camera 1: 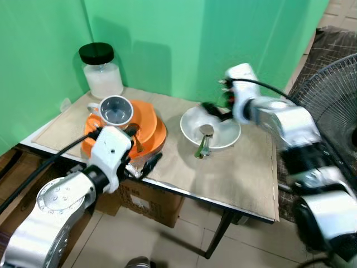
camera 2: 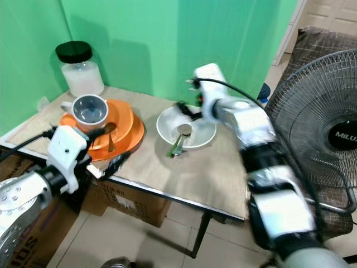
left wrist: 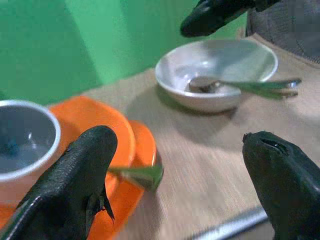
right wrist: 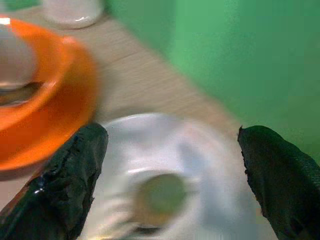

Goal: Setting the table

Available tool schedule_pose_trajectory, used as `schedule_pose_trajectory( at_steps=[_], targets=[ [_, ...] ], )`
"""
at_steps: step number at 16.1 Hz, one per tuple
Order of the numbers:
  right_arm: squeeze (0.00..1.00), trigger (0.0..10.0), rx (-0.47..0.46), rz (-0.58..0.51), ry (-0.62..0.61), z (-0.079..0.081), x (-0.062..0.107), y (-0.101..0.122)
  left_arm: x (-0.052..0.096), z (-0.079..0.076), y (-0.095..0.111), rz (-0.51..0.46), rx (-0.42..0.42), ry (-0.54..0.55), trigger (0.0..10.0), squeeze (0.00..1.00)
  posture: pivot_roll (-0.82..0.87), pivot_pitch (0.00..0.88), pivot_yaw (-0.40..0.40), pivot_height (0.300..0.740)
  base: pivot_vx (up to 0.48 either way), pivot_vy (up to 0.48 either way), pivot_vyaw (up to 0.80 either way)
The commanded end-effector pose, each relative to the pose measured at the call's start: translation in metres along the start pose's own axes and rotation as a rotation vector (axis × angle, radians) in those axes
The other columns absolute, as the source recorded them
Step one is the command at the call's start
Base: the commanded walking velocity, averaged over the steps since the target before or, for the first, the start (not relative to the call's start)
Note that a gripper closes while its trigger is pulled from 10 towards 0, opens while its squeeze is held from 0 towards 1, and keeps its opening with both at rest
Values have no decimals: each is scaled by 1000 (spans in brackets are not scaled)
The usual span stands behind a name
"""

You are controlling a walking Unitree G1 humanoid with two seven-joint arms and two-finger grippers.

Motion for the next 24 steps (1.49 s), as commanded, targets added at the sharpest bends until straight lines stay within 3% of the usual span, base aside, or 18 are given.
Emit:
schedule_pose_trajectory(
  at_steps=[1,4,6,9,10,11,12,13,14,24],
  targets=[
    [0,10000,-62,48,-1,-1,1,-1,4,-3,1,12,-6,-23,10000,0,117,0,-39,740,0,0,0],
    [0,10000,-130,174,-4,6,-2,-14,17,-13,0,62,-17,-115,10000,0,120,0,-64,740,0,0,0],
    [0,10000,-148,253,-46,3,-2,-26,18,-14,4,55,-13,-121,10000,0,120,0,-72,740,0,0,0],
    [0,9725,-198,276,-70,1,-3,-34,17,-14,5,60,-11,-116,10000,0,119,0,-70,740,0,0,0],
    [0,5373,-200,286,-67,2,-3,-38,17,-12,6,60,-14,-110,10000,0,118,0,-68,740,0,0,0],
    [0,4392,-201,288,-67,3,-3,-39,17,-12,6,60,-15,-110,10000,0,119,0,-67,740,0,0,0],
    [0,2353,-203,294,-70,3,-5,-41,16,-12,6,62,-16,-112,10000,0,122,0,-65,740,0,0,0],
    [0,1843,-197,299,-74,4,-6,-43,16,-12,7,62,-16,-114,10000,0,122,0,-65,740,0,0,0],
    [0,0,-190,306,-78,5,-8,-46,17,-12,7,63,-15,-115,10000,0,126,0,-65,740,0,0,0],
    [0,0,-183,331,-105,-1,-13,-55,15,-11,6,70,-21,-117,10000,0,128,0,-65,740,0,0,0]
  ],
)
Point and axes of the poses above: a point about 5 cm out from each wrist's last joint towards the gripper, its own x axis pointing back from the gripper into the wrist, its own y axis along the axis of the wrist's last joint, z = x × y, the point moved 3 cm from there along -x, pointing out of the wrist towards the gripper, and after that the axes turned 12 degrees about -x, right-handed, at the moved point
